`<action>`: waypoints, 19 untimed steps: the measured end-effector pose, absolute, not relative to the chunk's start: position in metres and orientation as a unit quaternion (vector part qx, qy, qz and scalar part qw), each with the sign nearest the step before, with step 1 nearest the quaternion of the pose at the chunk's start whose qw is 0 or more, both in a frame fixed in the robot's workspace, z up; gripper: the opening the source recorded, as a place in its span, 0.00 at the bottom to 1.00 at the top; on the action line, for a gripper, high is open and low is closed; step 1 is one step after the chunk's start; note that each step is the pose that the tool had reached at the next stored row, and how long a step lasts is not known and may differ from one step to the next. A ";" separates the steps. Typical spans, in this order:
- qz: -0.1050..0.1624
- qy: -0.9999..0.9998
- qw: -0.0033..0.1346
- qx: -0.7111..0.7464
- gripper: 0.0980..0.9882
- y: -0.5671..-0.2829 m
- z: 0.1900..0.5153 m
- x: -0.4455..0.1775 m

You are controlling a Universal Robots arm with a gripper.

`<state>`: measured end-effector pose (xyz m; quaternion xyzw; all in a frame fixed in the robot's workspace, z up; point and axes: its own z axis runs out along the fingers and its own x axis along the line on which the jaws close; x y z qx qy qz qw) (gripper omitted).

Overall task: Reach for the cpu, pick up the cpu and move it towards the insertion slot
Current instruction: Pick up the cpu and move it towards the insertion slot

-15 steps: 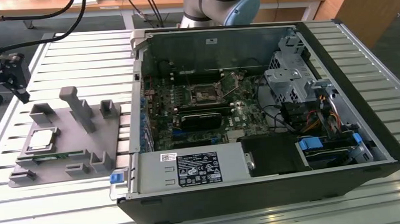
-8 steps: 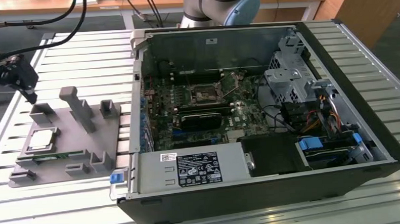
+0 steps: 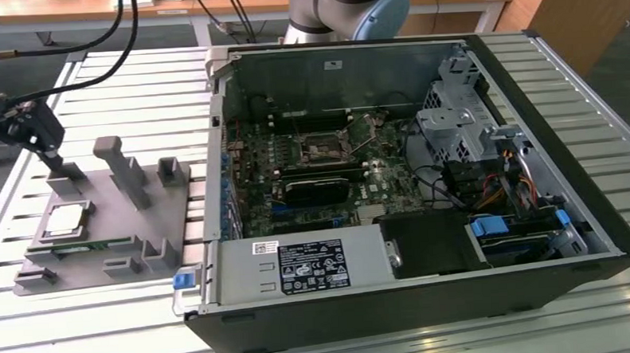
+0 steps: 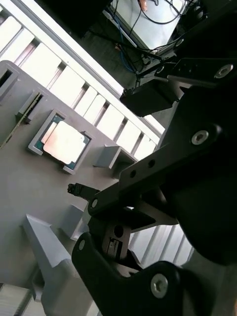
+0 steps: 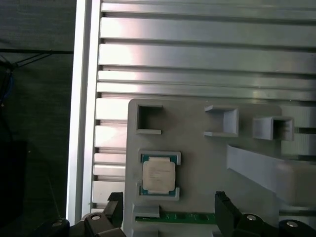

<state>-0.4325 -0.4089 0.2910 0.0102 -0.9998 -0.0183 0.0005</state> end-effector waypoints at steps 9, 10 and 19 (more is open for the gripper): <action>-0.018 -1.000 0.000 0.010 0.81 -0.423 0.279 -0.433; -0.018 -1.000 0.000 0.010 0.81 -0.424 0.278 -0.433; -0.018 -1.000 0.000 0.010 0.81 -0.431 0.272 -0.433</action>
